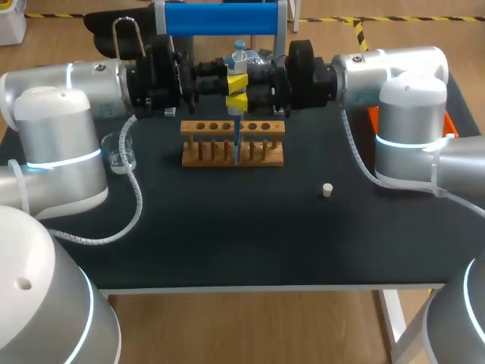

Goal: Invert the test tube, pick up the pipette, mount the tip to pipette, aspirate from beaker and dispense into the tube, eject the tip, return the pipette, and cap with the stopper.

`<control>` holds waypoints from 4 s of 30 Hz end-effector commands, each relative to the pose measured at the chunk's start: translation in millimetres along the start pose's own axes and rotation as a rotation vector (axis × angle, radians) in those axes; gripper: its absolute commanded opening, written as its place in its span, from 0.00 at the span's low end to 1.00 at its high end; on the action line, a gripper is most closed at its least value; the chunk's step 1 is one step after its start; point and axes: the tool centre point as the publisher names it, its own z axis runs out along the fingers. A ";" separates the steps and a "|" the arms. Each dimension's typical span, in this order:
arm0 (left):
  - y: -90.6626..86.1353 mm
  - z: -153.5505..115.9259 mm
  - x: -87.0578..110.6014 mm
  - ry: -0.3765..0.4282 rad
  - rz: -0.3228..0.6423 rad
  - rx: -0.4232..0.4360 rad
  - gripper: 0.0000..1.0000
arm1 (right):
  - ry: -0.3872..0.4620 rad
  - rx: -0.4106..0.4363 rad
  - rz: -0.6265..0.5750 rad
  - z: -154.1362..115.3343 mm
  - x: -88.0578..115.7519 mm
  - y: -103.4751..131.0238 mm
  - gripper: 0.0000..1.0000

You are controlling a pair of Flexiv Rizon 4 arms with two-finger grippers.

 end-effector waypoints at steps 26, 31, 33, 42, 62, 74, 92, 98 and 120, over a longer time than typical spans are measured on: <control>0.0 0.5 0.2 -0.001 0.001 0.001 0.00 | 0.022 -0.012 -0.007 0.4 0.8 1.9 0.00; 0.0 0.5 0.2 -0.001 0.001 0.001 0.12 | 0.027 -0.012 -0.005 0.5 1.2 1.5 0.00; 0.0 0.5 0.2 -0.001 0.001 0.001 1.00 | 0.030 -0.011 -0.004 0.5 1.3 1.4 0.00; 0.0 0.5 0.2 -0.001 0.001 0.001 1.00 | 0.070 0.002 -0.009 -8.5 3.7 -0.8 0.00; 0.0 0.5 0.2 -0.001 0.001 0.001 1.00 | 0.094 0.034 -0.036 -59.5 3.0 -3.4 0.00; 0.0 0.5 0.2 -0.001 0.001 0.001 1.00 | 0.102 0.037 -0.038 -103.7 -9.4 4.2 0.00; 0.0 0.5 0.2 -0.001 0.001 0.001 1.00 | 0.076 0.052 -0.053 -169.3 -20.4 6.6 0.00; 0.0 0.5 0.2 -0.001 0.001 0.001 1.00 | 0.043 0.056 -0.061 -191.6 -20.1 7.5 0.00; 0.0 0.5 0.2 -0.001 0.001 0.001 1.00 | 0.027 0.034 -0.052 -197.7 -18.5 7.5 0.00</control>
